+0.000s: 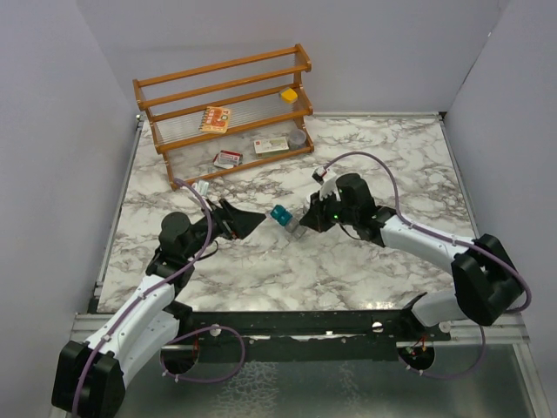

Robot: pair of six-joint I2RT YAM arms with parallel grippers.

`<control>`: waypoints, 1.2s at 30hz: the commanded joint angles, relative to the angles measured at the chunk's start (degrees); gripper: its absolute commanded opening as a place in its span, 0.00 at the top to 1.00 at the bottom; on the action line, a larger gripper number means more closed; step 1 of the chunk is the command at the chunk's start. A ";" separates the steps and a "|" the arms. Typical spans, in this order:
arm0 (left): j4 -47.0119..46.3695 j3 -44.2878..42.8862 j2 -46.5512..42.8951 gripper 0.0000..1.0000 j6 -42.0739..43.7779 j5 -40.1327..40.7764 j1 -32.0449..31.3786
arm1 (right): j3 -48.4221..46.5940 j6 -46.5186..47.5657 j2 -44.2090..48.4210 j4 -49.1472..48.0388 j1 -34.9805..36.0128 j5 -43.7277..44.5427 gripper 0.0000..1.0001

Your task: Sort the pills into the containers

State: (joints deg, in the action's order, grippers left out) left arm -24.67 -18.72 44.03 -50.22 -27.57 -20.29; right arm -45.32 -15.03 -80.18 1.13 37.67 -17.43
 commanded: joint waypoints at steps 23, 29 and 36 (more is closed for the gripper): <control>0.14 -0.06 1.03 0.01 0.87 1.55 0.27 | 4.74 -3.84 -11.20 -12.00 -2.62 -11.76 0.99; 0.12 -0.11 1.08 0.01 1.00 1.35 0.26 | 3.80 -3.47 -13.32 -12.93 -2.67 -9.09 0.99; 0.10 -0.08 0.87 0.01 1.00 1.52 0.27 | 2.81 -1.97 -11.89 -10.65 -2.66 -5.15 0.64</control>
State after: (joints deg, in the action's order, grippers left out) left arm -24.56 -18.72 45.28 -49.95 -27.31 -20.32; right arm -40.77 -18.11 -93.30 -9.28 34.92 -26.41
